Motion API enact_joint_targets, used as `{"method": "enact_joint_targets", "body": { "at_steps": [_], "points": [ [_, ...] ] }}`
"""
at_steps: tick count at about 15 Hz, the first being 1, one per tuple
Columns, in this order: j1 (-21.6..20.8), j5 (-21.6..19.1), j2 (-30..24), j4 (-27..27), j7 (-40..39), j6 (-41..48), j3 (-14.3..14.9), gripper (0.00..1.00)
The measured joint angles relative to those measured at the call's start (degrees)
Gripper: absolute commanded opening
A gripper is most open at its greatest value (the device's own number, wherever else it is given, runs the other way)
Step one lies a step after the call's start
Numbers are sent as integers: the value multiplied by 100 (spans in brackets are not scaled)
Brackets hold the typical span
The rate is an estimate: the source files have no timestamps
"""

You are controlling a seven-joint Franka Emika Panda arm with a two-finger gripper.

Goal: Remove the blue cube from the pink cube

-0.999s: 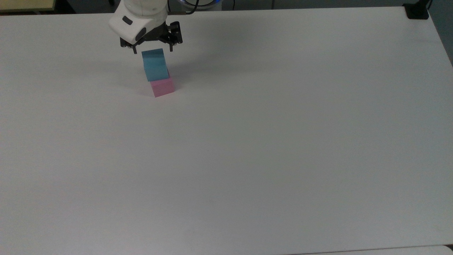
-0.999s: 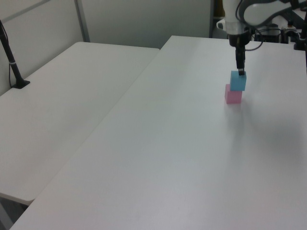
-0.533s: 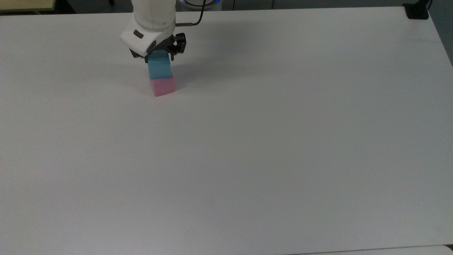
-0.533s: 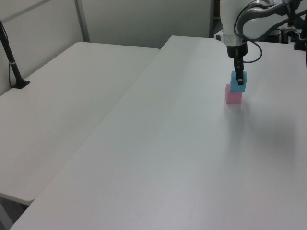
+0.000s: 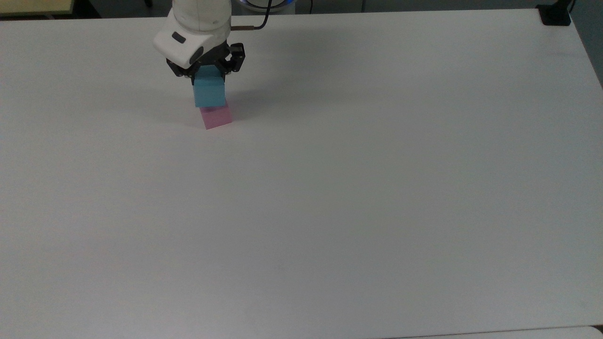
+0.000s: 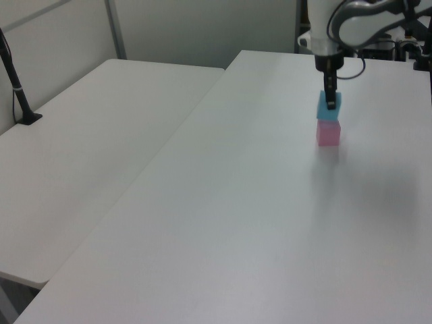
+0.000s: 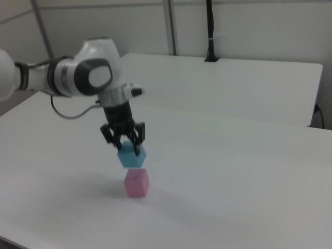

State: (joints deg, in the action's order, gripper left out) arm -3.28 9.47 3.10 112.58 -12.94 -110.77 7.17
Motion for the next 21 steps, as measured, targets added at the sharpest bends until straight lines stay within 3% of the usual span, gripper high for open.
{"method": "enact_joint_targets", "body": {
  "at_steps": [3,5,9,12,13,14,15,21],
  "points": [
    [-15,-716,47,-764,-6,95,11,27],
    [-140,-1070,374,-1347,-3,104,10,28],
    [-344,-1284,1873,-2577,192,101,10,30],
    [-404,-1284,2839,-3101,210,-56,10,32],
    [-425,-1283,3045,-3180,210,-119,10,35],
    [-444,-1277,3203,-3237,210,-152,10,45],
    [-454,-1262,3294,-3334,211,-222,11,99],
    [-445,-1262,3239,-3394,221,-240,72,100]
  ]
}}
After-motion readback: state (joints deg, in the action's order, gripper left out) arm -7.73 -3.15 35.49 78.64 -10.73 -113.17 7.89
